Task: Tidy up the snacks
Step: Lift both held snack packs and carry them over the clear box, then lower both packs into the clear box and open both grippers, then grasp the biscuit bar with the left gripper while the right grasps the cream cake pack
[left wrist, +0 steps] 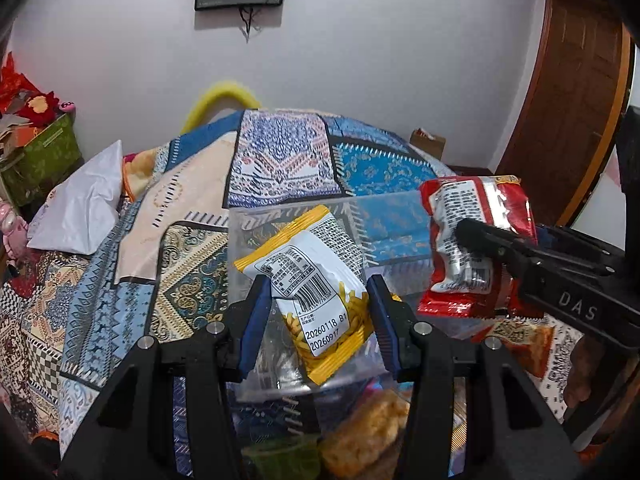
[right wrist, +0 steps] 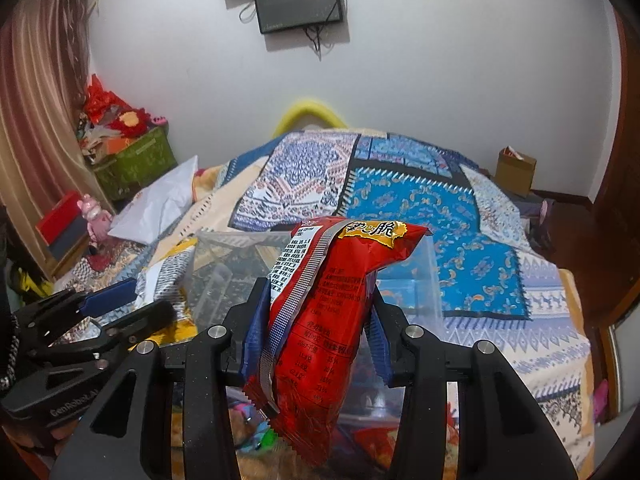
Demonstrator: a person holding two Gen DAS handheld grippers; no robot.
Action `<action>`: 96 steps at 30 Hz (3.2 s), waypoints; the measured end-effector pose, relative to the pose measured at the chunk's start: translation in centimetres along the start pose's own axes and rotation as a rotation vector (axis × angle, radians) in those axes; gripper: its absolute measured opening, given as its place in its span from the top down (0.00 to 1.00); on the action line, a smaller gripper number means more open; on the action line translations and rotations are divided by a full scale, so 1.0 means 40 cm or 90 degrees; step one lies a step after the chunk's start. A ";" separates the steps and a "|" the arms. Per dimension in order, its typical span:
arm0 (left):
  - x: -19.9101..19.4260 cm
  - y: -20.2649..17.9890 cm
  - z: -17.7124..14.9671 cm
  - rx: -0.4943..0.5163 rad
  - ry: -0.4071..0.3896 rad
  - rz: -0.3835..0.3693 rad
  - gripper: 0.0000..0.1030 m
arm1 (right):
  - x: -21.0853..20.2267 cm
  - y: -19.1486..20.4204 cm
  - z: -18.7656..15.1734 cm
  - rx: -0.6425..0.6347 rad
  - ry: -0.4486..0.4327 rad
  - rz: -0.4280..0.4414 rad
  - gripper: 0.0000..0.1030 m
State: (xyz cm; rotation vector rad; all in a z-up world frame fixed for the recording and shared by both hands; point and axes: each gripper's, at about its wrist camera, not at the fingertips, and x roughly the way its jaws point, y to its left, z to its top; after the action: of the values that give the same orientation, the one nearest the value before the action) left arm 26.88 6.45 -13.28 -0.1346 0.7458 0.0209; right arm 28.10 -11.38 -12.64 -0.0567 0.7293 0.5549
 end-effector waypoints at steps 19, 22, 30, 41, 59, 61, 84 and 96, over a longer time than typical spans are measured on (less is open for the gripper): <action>0.120 -0.018 -0.032 0.003 0.080 0.017 0.53 | 0.107 0.004 -0.028 -0.048 0.117 -0.016 0.60; 0.109 -0.019 -0.031 0.005 0.082 0.016 0.51 | 0.097 0.002 -0.033 -0.046 0.121 -0.014 0.60; 0.015 -0.015 -0.008 -0.003 0.053 0.007 0.46 | 0.004 0.010 -0.015 -0.035 0.084 -0.007 0.55; -0.213 -0.052 -0.011 0.033 -0.023 -0.014 0.37 | -0.218 0.043 -0.009 -0.055 -0.031 -0.039 0.33; -0.303 -0.100 -0.223 0.062 0.037 -0.052 0.31 | -0.336 0.010 -0.181 -0.024 -0.020 -0.067 0.31; -0.297 -0.103 -0.244 0.061 0.048 -0.058 0.31 | -0.330 0.001 -0.208 -0.017 -0.008 -0.070 0.31; -0.150 -0.109 -0.356 0.039 0.159 -0.102 0.40 | -0.232 -0.076 -0.395 0.040 0.140 -0.033 0.42; -0.118 -0.116 -0.343 0.018 0.169 -0.127 0.51 | -0.204 -0.042 -0.415 0.028 0.164 0.001 0.69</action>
State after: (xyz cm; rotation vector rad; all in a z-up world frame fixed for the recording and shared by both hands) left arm 14.46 0.22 -19.50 -0.1862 0.9940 -0.2003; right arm 13.73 -20.52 -20.07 -0.0872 0.9916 0.5377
